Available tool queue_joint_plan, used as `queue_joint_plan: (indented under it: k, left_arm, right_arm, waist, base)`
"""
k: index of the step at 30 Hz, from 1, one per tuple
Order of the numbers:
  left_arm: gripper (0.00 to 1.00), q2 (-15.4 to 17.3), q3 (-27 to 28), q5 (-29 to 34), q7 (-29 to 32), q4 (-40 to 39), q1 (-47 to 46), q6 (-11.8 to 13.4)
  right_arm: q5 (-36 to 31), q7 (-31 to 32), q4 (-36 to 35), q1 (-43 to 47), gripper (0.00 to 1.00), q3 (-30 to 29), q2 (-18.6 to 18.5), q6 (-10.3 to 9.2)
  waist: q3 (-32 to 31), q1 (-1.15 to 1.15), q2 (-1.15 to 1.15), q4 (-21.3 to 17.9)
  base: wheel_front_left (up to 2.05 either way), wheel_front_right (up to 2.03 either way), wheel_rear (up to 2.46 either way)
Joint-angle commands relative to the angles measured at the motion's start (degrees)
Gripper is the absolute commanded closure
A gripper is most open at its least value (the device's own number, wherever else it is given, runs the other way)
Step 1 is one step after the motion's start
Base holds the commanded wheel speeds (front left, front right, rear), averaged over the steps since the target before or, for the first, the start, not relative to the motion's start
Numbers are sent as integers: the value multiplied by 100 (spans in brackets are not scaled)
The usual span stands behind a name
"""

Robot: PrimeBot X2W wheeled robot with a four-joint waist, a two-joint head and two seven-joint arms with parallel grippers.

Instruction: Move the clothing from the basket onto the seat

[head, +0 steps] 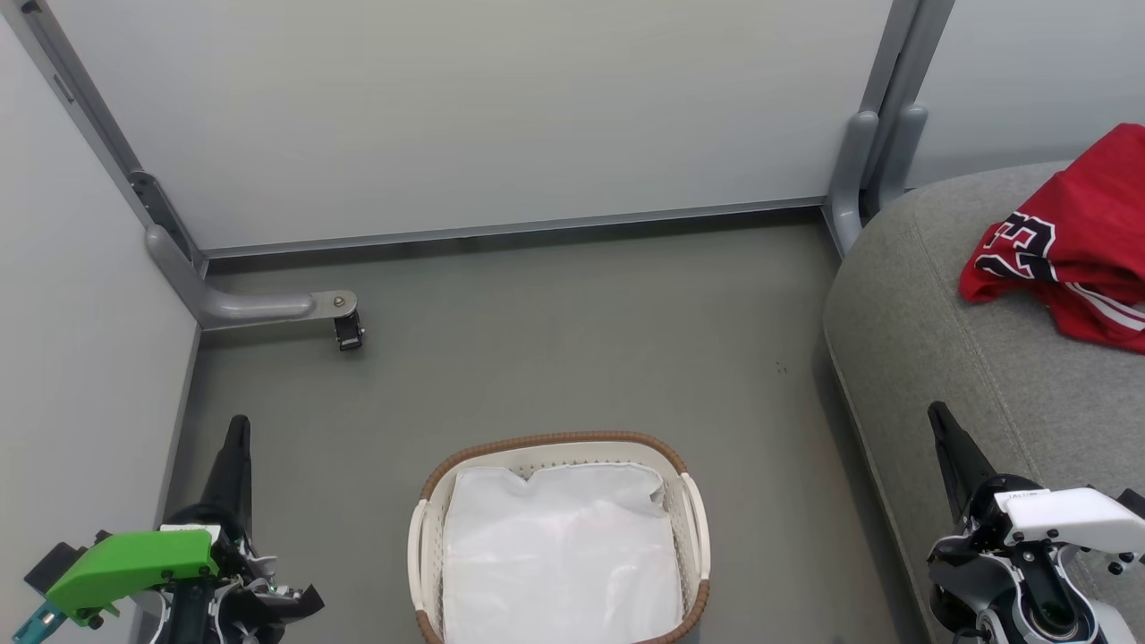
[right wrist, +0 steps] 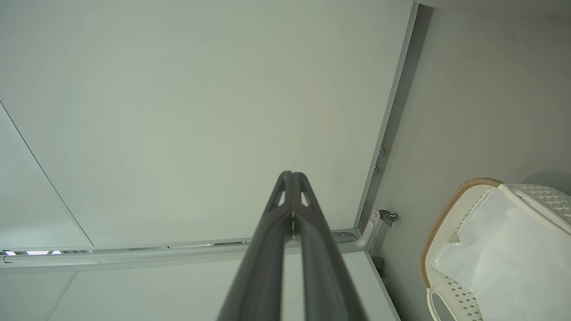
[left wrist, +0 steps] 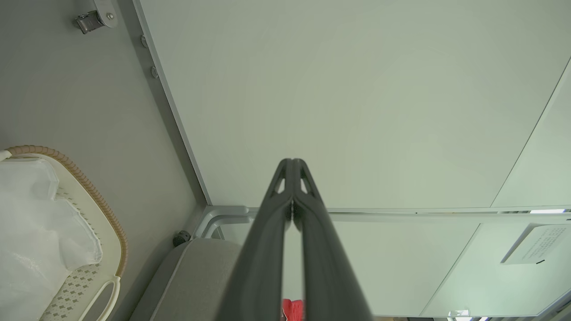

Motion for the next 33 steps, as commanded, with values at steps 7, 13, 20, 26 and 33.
queue_joint_plan:
  k: [7, 13, 20, 26, 33]
  left_arm:
    - [100, -1, 15, -15, 25, -11, -56, -30]
    - [100, -2, 16, -14, 25, -11, -56, -30]
    - [100, -3, 16, -13, 23, -12, -56, -30]
    - [100, -2, 16, -13, 24, -12, -56, -30]
    - [100, -3, 16, -12, 25, -12, -56, -30]
  right_arm:
    - [22, 19, -25, -42, 100, -11, -34, -4]
    - [22, 19, -25, -42, 100, -11, -34, -4]
    - [22, 19, -25, -42, 100, -11, -34, -4]
    - [22, 19, -25, -42, 100, -10, -34, -4]
    - [22, 18, -25, -42, 100, -10, -34, -4]
  waist:
    - [0, 0, 0, 0]
    - [0, 0, 0, 0]
    - [0, 0, 0, 0]
    - [0, 0, 0, 0]
    - [0, 0, 0, 0]
  base:
    - [0, 0, 0]
    - [0, 0, 0]
    - [0, 0, 0]
    - [0, 0, 0]
    - [0, 0, 0]
